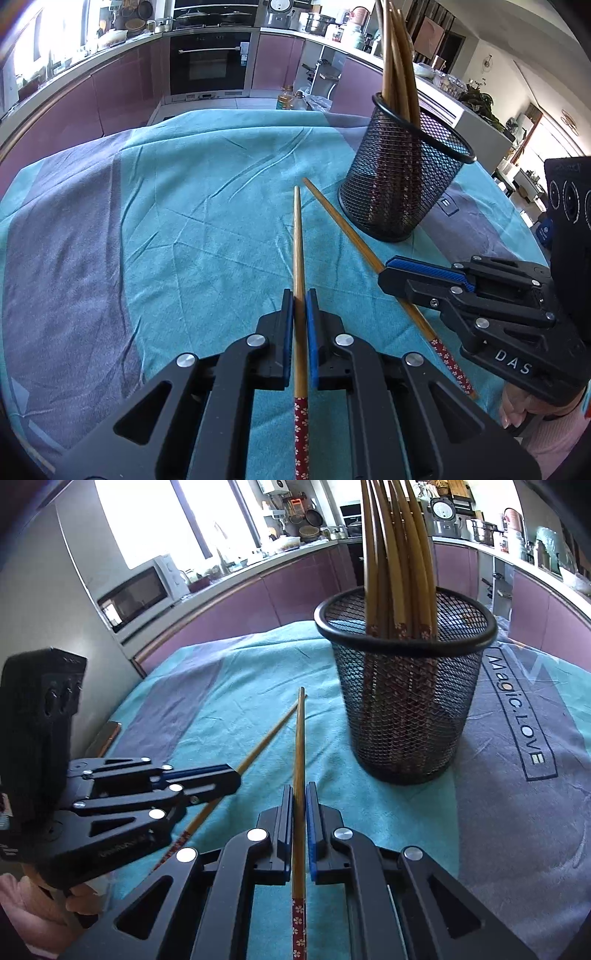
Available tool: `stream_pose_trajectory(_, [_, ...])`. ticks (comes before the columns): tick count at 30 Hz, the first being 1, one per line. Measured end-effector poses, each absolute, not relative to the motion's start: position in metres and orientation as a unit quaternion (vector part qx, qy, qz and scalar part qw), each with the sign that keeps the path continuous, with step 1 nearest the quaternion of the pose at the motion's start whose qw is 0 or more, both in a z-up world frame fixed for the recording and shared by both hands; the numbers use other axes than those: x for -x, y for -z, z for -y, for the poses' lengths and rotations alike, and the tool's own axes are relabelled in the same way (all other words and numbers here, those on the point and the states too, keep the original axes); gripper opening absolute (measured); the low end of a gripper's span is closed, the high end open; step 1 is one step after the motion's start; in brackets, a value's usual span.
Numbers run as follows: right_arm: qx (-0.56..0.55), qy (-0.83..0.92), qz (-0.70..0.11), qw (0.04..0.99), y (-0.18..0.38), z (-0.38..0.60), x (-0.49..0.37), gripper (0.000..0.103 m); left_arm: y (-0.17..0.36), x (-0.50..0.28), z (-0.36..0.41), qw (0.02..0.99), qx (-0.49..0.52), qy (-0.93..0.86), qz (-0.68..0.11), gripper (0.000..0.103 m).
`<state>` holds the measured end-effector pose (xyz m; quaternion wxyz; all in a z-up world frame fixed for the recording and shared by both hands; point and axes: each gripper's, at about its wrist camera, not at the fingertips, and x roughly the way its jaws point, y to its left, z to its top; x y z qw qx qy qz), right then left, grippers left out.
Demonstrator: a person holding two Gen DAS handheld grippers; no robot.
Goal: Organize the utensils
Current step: 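Close the left gripper on one chopstick while the right gripper grasps the other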
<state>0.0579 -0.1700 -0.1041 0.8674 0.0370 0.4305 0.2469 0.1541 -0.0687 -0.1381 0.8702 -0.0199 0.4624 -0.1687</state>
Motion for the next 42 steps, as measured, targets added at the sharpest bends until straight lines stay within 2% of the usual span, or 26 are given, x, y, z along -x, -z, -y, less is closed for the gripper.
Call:
stream_pose_trajectory(24, [-0.021, -0.246, -0.45, 0.858, 0.12, 0.151, -0.066, 0.006, 0.143, -0.165, 0.083, 0.866, -0.006, 0.171, -0.47, 0.008])
stream_pose_trajectory(42, [-0.037, -0.271, -0.4, 0.875, 0.083, 0.164, -0.048, 0.006, 0.111, -0.146, 0.075, 0.879, 0.009, 0.187, -0.438, 0.007])
